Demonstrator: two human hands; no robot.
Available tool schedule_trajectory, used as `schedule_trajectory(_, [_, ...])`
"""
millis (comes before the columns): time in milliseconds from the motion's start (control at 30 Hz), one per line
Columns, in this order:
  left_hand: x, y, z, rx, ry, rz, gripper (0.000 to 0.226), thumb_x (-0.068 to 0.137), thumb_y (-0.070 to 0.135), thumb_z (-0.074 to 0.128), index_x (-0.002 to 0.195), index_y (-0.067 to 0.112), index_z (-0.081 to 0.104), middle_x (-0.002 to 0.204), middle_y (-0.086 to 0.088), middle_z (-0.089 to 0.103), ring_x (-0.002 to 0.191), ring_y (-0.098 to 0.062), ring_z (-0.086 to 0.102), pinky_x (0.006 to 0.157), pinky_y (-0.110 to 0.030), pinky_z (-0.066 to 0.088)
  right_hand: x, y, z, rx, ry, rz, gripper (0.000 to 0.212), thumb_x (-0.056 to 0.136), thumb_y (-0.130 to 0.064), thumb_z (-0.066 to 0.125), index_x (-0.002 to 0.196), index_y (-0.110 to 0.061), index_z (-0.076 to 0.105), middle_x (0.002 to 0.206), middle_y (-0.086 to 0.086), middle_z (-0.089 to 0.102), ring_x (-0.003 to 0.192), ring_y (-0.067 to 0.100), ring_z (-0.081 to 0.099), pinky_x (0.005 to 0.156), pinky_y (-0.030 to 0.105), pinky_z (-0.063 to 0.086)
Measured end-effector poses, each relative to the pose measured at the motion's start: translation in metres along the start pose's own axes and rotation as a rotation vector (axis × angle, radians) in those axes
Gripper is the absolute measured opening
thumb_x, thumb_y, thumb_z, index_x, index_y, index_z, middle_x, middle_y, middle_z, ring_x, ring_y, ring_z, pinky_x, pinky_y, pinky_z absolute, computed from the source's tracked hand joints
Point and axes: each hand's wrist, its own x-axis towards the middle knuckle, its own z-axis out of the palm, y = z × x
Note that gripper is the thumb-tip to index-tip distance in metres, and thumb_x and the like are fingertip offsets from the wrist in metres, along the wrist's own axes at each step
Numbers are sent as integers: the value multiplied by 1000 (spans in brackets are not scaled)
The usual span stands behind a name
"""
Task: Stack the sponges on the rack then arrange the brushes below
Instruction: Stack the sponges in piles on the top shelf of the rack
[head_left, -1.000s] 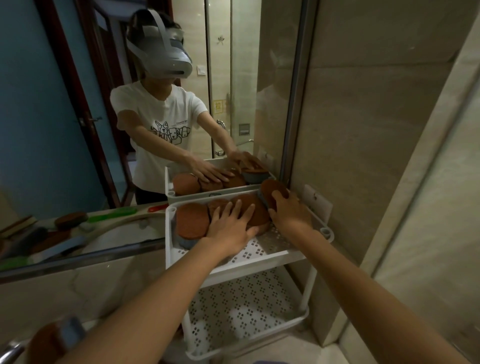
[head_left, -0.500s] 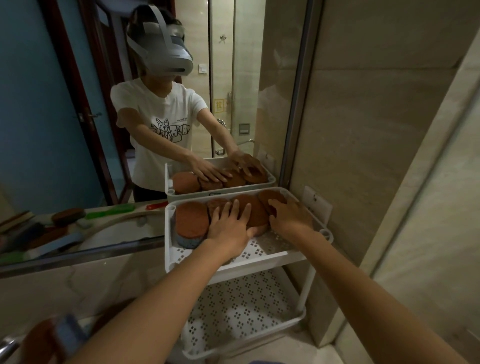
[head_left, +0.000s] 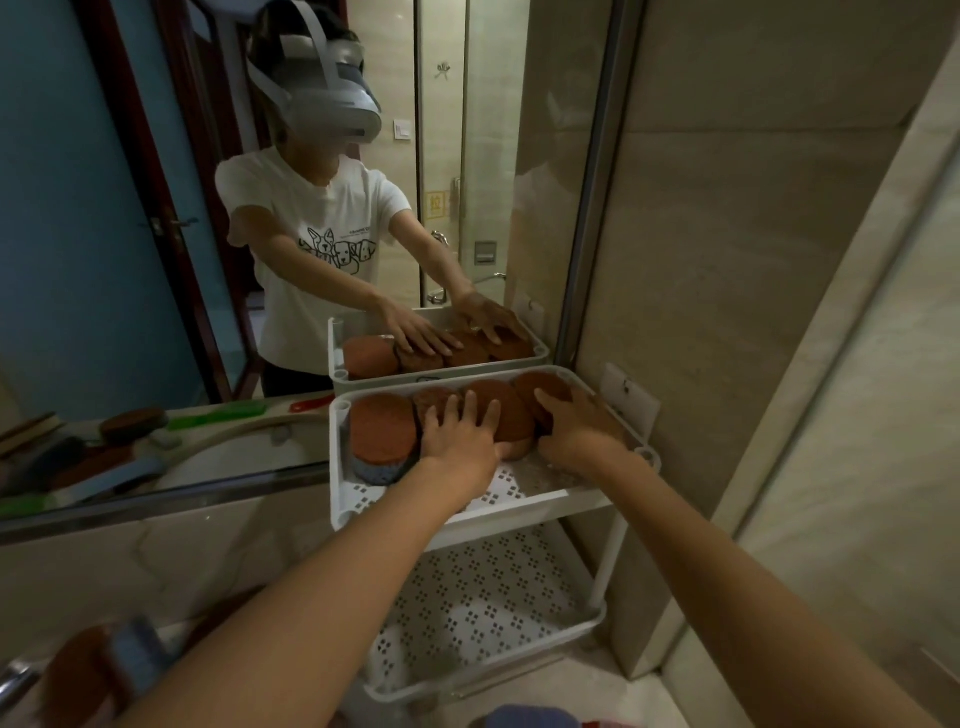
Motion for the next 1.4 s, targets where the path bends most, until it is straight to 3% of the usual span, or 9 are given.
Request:
schedule_trajectory(100, [3, 1, -8, 12, -66, 3, 61, 100, 43, 25, 150, 20, -1, 159, -11, -5, 146, -32, 0, 117, -49, 9, -4, 2, 0, 70, 68, -31, 57, 87, -27, 51, 142, -24, 37, 154, 9, 25, 140, 29, 25, 115, 40, 26])
schedule_trajectory(233, [0, -6, -14, -89, -88, 31, 65, 99, 46, 26, 151, 17, 1, 159, -10, -4, 147, -30, -2, 119, -46, 3, -25, -8, -9, 187, 279, -132, 13, 81, -10, 50, 87, -11, 61, 109, 12, 60, 102, 30, 58, 82, 33, 48])
schedule_trajectory(367, [-23, -17, -31, -201, 57, 38, 57, 100, 35, 30, 149, 12, 12, 159, -10, 7, 147, -29, -4, 118, -46, -5, -56, -23, -5, 235, 489, -180, 26, 83, -8, 51, 104, -6, 67, 116, 13, 59, 108, 31, 54, 87, 35, 46])
schedule_trajectory(433, [-44, -22, -41, -339, 210, 17, 48, 99, 26, 33, 144, 9, 29, 153, -11, 27, 145, -29, 14, 118, -44, 9, -75, -37, 1, 299, 595, -220, 26, 84, -7, 52, 105, -4, 67, 117, 13, 58, 111, 30, 50, 90, 33, 42])
schedule_trajectory(533, [-90, -32, -44, -596, 461, -42, 30, 96, 18, 36, 115, 8, 57, 121, -14, 58, 113, -27, 52, 92, -37, 40, -110, -64, 17, 408, 725, -256, 22, 83, -5, 55, 100, -3, 69, 114, 15, 60, 112, 30, 50, 91, 31, 40])
schedule_trajectory(700, [-184, -60, -13, -776, 594, -162, 20, 94, 15, 40, 85, 9, 57, 90, -10, 59, 87, -24, 55, 67, -29, 32, -173, -103, 72, 513, 749, -304, 30, 80, -14, 44, 95, -3, 68, 109, 19, 61, 108, 35, 54, 91, 26, 36])
schedule_trajectory(900, [-258, -67, 86, -929, 312, -305, 20, 94, 18, 44, 100, 8, 60, 104, -13, 65, 101, -31, 58, 80, -32, 45, -247, -102, 164, 603, 524, -258, 31, 75, -11, 45, 91, 0, 69, 93, 20, 65, 94, 30, 56, 82, 24, 34])
schedule_trajectory(1133, [-303, -49, 198, -1123, -30, -472, 19, 93, 17, 45, 91, 12, 63, 102, -17, 67, 95, -32, 62, 90, -44, 51, -304, -45, 255, 101, -229, -86, 62, 83, -10, 52, 143, -15, 35, 149, 15, 29, 141, 32, 20, 110, 42, 30])
schedule_trajectory(1400, [-291, -36, 216, -1167, -118, -539, 18, 94, 17, 43, 88, 9, 59, 100, -18, 65, 90, -30, 61, 80, -38, 49, -277, -16, 262, -269, -419, -128, 74, 92, -18, 52, 150, -22, 6, 159, 10, -4, 146, 33, -9, 115, 52, 12])
